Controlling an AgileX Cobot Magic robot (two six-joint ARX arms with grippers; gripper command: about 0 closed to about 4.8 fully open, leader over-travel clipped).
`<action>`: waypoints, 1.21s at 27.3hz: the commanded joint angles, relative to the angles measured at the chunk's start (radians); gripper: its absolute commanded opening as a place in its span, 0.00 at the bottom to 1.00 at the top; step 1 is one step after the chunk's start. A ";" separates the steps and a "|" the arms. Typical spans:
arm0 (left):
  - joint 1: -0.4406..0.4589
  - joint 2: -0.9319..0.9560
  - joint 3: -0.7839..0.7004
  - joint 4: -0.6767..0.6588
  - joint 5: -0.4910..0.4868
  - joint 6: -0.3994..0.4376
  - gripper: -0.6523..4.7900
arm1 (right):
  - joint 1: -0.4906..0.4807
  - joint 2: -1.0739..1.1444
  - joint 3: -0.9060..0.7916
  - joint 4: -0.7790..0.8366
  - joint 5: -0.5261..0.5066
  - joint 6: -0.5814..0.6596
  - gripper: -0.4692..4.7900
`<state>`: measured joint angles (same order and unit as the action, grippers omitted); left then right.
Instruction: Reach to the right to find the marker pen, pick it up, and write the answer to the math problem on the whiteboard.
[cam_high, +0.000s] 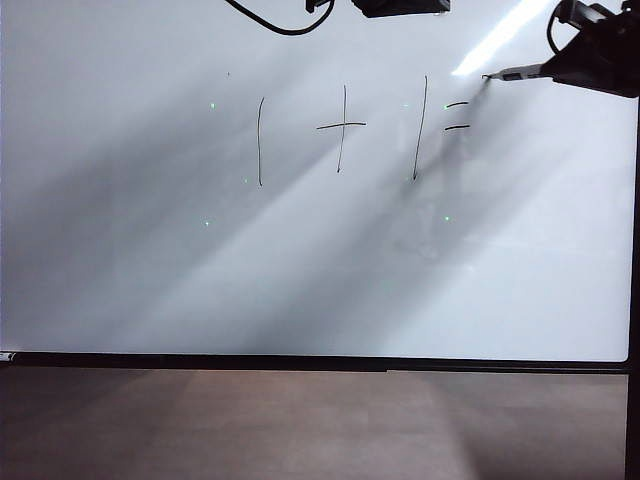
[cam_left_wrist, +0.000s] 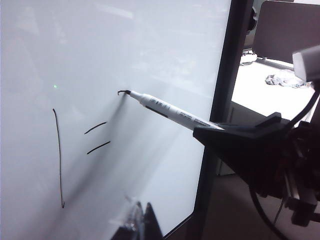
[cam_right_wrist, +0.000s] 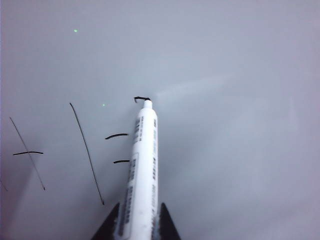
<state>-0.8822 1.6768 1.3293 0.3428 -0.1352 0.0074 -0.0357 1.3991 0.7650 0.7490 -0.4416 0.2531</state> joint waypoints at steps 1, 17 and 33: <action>-0.001 -0.003 0.002 0.009 0.001 0.004 0.11 | -0.025 -0.007 -0.002 0.003 0.024 0.001 0.08; -0.001 -0.003 0.002 0.009 0.001 0.003 0.11 | -0.125 -0.042 -0.008 -0.012 0.017 0.000 0.08; -0.001 -0.003 0.002 0.008 0.001 0.004 0.11 | -0.121 -0.042 -0.045 -0.037 0.018 -0.014 0.08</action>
<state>-0.8822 1.6768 1.3293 0.3393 -0.1352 0.0074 -0.1577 1.3617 0.7250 0.7101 -0.4305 0.2474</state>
